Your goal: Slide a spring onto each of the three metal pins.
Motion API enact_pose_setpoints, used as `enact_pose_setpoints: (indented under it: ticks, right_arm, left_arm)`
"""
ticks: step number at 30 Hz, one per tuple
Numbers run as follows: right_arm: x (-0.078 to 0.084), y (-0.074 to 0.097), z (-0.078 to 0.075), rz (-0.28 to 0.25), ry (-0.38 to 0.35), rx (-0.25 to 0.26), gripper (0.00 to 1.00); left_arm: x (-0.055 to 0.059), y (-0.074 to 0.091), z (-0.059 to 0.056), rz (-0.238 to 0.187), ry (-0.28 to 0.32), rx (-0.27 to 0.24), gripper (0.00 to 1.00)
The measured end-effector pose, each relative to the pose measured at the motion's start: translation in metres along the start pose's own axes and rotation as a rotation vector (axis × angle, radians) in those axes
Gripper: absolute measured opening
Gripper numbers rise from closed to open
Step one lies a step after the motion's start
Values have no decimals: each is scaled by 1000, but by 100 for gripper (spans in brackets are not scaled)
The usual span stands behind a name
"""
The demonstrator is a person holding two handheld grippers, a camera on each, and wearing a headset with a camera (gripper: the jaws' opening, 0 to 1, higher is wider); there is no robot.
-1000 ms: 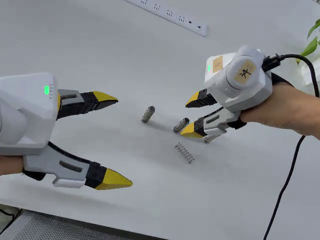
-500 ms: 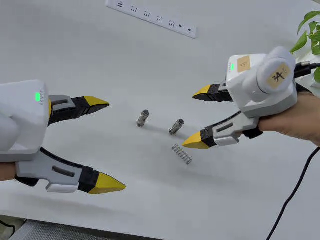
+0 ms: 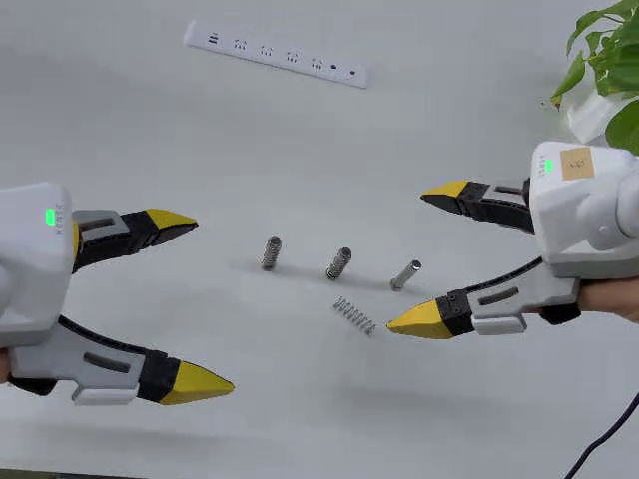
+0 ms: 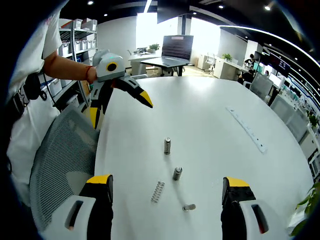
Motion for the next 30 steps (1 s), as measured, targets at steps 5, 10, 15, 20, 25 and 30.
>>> enact_pose_setpoints:
  ticks: [5,10,15,20,25,30]
  right_arm:
    - [19,14,6,-45,-45,8,93]
    - [38,28,8,-91,-104,27,95]
    - [56,41,11,-128,-139,46,96]
    - [72,51,16,-151,-165,71,96]
    - [86,59,21,-165,-191,87,94]
    - [96,66,26,-185,-210,105,94]
  left_arm:
    - [-5,-1,1,24,-20,12,91]
    - [-12,-2,0,46,-41,26,91]
    - [-19,-5,0,73,-71,41,90]
    - [-28,-14,-4,105,-120,83,86]
    - [-38,-30,-10,137,-183,141,80]
    - [-45,-52,-15,180,-265,200,70]
Point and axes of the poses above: the centre of the closed fingertips' face, and the gripper's own axes: y roughly backward along the fingers, z roughly to its left, x roughly out of its underside, the point moved 9 cm from there along y, roughly backward along the fingers, and after that the axes turned 14 degrees about -y, right-handed, at the moved point
